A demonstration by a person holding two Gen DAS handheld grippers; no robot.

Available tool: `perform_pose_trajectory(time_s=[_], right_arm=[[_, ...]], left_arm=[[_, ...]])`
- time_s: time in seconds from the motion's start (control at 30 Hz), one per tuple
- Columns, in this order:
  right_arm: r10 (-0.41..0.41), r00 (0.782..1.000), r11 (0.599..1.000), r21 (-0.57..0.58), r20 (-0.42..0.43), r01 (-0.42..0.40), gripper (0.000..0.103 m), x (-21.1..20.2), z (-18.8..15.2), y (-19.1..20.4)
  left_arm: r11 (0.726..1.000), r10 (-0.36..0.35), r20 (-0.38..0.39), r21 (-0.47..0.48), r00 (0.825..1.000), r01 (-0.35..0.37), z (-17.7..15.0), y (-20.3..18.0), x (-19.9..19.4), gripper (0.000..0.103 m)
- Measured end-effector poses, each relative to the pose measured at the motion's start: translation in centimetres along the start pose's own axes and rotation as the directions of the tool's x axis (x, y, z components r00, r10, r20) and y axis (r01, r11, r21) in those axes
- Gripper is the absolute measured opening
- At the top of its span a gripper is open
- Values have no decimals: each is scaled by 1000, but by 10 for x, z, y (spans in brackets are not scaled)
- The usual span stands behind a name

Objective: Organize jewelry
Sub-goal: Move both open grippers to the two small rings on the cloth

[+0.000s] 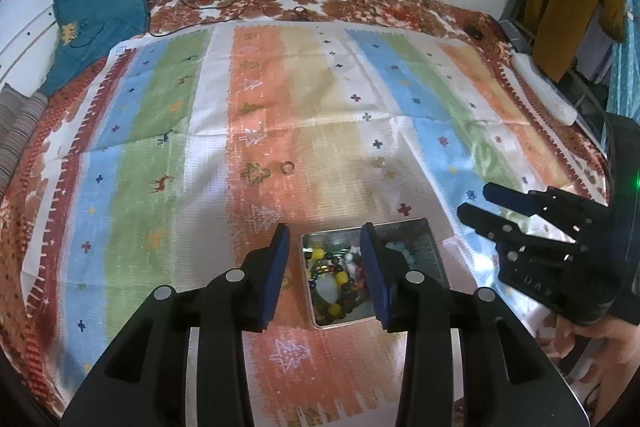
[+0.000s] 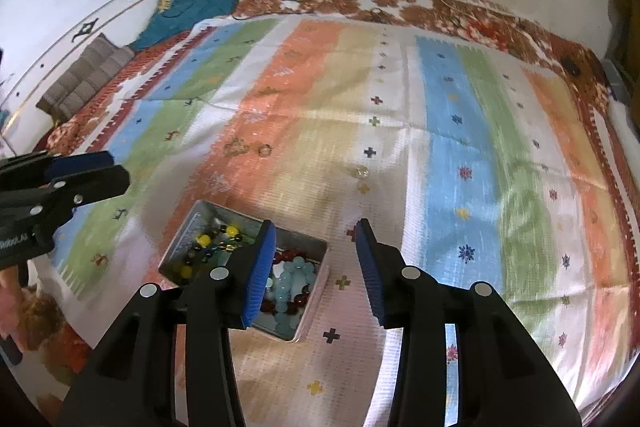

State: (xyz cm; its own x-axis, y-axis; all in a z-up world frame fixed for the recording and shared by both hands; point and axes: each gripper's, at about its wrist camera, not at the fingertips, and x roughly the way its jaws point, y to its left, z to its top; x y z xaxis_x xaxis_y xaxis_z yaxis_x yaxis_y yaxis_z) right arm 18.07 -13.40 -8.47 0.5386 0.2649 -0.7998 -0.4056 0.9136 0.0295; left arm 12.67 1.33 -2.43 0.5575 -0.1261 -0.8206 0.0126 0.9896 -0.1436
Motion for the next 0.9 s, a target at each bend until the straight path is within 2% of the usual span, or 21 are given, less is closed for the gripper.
perform_pose_trajectory(time_s=[0.17, 0.43, 0.9], right_arm=[[-8, 1000, 1000, 24, 6, 8, 48, 3, 5, -6], [-15, 1000, 999, 31, 3, 15, 49, 13, 14, -10], [-20, 999, 999, 35, -30, 21, 49, 38, 33, -12]], left_arm=[[1000, 23, -14, -10, 1000, -23, 2, 3, 9, 42], [999, 37, -21, -21, 999, -38, 8, 5, 21, 47], [993, 111, -66, -28, 992, -113, 24, 25, 57, 49]])
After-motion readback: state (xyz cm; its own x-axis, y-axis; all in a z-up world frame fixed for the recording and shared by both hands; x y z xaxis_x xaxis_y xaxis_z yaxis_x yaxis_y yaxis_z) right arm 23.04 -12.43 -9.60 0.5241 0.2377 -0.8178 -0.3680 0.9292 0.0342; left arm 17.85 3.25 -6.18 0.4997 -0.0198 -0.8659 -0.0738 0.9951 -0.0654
